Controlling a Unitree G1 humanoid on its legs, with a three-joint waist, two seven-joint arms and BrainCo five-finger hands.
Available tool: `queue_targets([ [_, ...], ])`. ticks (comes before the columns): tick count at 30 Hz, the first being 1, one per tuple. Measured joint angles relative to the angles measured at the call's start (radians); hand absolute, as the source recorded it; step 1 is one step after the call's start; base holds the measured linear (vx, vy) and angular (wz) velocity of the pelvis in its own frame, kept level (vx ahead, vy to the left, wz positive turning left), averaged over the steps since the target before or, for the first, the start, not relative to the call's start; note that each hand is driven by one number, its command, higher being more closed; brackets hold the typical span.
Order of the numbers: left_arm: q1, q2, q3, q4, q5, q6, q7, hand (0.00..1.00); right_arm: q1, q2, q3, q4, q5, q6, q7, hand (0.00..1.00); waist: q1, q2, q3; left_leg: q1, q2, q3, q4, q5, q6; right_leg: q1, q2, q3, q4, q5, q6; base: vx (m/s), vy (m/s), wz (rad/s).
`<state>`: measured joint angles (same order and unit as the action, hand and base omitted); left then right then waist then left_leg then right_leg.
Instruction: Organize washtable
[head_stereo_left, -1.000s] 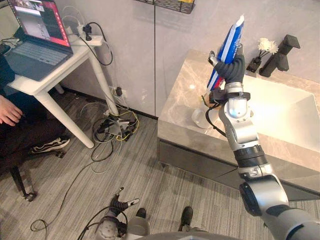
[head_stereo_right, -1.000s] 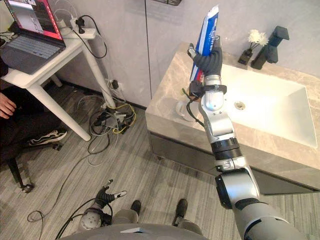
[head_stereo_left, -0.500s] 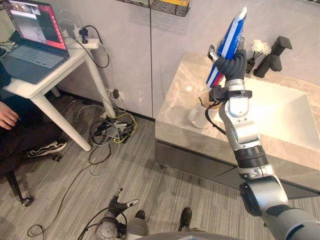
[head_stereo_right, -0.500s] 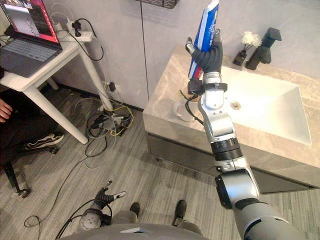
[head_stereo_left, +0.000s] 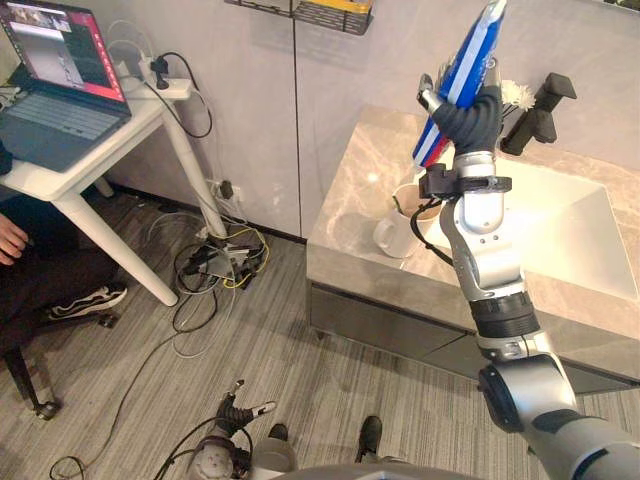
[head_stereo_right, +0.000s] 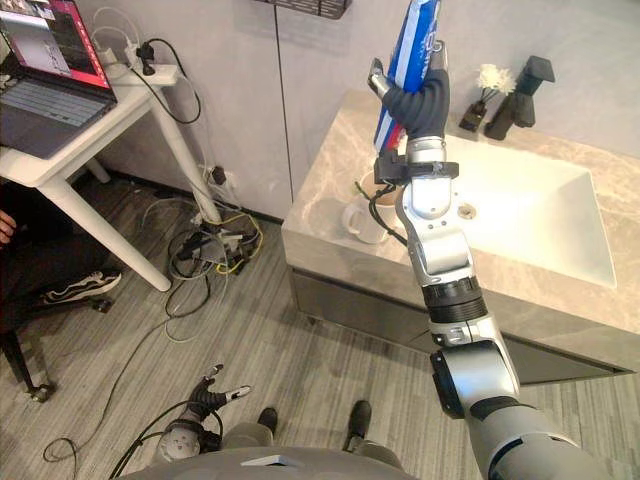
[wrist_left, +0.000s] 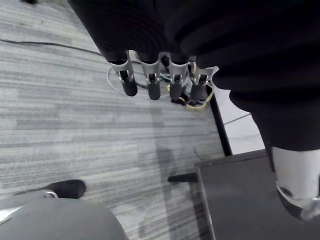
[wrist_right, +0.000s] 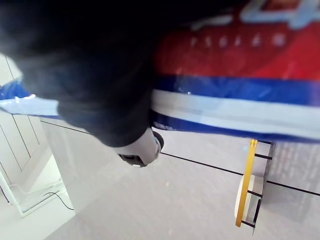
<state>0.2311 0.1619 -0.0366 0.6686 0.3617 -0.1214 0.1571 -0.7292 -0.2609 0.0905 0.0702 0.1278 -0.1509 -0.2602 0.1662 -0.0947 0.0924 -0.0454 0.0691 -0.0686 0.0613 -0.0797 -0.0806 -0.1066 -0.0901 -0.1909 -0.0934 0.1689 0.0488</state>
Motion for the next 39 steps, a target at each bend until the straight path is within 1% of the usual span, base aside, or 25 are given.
queue_targets([
  [2, 0.0, 0.004, 0.0, 0.003, 0.0, 0.0, -0.001, 0.0, 0.0, 0.0, 0.0, -0.001, 0.0, 0.0, 0.002, 1.0, -0.004, -0.007, -0.004, 0.0, 0.0, 0.002, 0.0, 0.0, 0.0, 0.0, 0.0, 0.002, 0.0, 0.0, 0.0, 0.0, 0.0, 0.0],
  [7, 0.0, 0.007, 0.0, 0.005, 0.0, 0.0, -0.011, 0.0, 0.0, -0.002, 0.0, -0.039, 0.001, -0.002, 0.017, 1.0, -0.009, -0.009, -0.006, 0.001, 0.0, 0.008, -0.001, 0.0, 0.0, -0.004, 0.0, 0.009, 0.0, 0.0, 0.0, 0.0, 0.0, -0.01],
  [9, 0.0, 0.009, 0.0, 0.008, 0.0, 0.0, -0.014, 0.0, 0.0, -0.008, 0.0, -0.07, 0.002, -0.016, 0.024, 1.0, -0.017, -0.009, -0.006, 0.001, 0.0, 0.008, -0.001, 0.0, 0.0, -0.004, 0.001, 0.01, 0.0, 0.0, 0.0, 0.0, 0.0, 0.0],
  [12, -0.003, 0.011, 0.0, 0.018, 0.0, 0.0, -0.017, 0.0, 0.0, -0.033, 0.0, -0.082, 0.006, -0.037, 0.031, 1.0, -0.021, -0.009, -0.006, 0.002, 0.0, 0.012, -0.001, 0.0, 0.0, -0.004, 0.001, 0.014, 0.0, 0.0, 0.0, 0.0, 0.001, -0.01],
  [14, -0.003, 0.011, 0.0, 0.019, 0.001, 0.0, -0.017, 0.0, 0.001, -0.053, -0.001, -0.082, 0.008, -0.037, 0.034, 1.0, -0.021, -0.009, -0.006, 0.002, 0.0, 0.013, -0.002, 0.0, 0.0, -0.006, 0.001, 0.014, 0.0, 0.0, 0.0, 0.0, 0.0, 0.0],
  [20, -0.003, 0.011, 0.001, 0.02, 0.0, -0.001, -0.021, 0.0, 0.018, -0.081, -0.007, -0.085, 0.009, -0.037, 0.044, 1.0, -0.022, -0.009, -0.006, -0.001, 0.0, 0.012, -0.003, 0.0, 0.0, -0.012, 0.001, 0.016, 0.0, 0.0, 0.0, 0.0, 0.0, 0.0],
  [22, -0.003, 0.011, 0.001, 0.021, 0.001, -0.001, -0.021, 0.0, 0.036, -0.087, -0.011, -0.111, 0.009, -0.037, 0.044, 1.0, -0.022, -0.008, -0.007, -0.001, -0.001, 0.012, -0.002, 0.0, 0.0, -0.016, 0.001, 0.016, 0.0, 0.0, 0.0, 0.0, 0.0, 0.0],
  [29, -0.002, 0.013, 0.007, 0.032, 0.001, 0.0, -0.029, 0.0, 0.059, -0.087, -0.016, -0.12, 0.01, -0.041, 0.065, 1.0, -0.044, -0.007, -0.006, -0.003, -0.002, 0.011, -0.001, 0.0, 0.001, -0.018, 0.0, 0.016, 0.0, 0.0, 0.0, 0.0, 0.0, 0.0],
  [35, -0.003, 0.011, 0.007, 0.034, 0.002, 0.0, -0.033, 0.0, 0.136, -0.087, -0.018, -0.182, 0.011, -0.04, 0.087, 1.0, -0.046, 0.0, -0.006, -0.016, -0.002, 0.011, -0.001, -0.001, 0.001, -0.024, -0.001, 0.016, 0.0, 0.0, 0.001, 0.0, 0.0, 0.0],
  [37, -0.003, 0.008, 0.007, 0.035, 0.005, 0.001, -0.035, 0.0, 0.149, -0.087, -0.018, -0.188, 0.012, -0.04, 0.097, 1.0, -0.048, 0.006, -0.007, -0.016, -0.002, 0.011, -0.001, -0.001, 0.001, -0.024, 0.0, 0.016, 0.0, 0.0, 0.0, 0.0, 0.0, 0.0],
  [39, -0.003, 0.004, 0.007, 0.035, 0.009, 0.001, -0.037, 0.0, 0.162, -0.087, -0.018, -0.192, 0.048, -0.041, 0.107, 1.0, -0.048, 0.011, -0.009, -0.016, -0.002, 0.01, -0.001, -0.001, 0.001, -0.024, 0.0, 0.016, 0.0, 0.0, 0.0, 0.0, 0.0, 0.0],
])
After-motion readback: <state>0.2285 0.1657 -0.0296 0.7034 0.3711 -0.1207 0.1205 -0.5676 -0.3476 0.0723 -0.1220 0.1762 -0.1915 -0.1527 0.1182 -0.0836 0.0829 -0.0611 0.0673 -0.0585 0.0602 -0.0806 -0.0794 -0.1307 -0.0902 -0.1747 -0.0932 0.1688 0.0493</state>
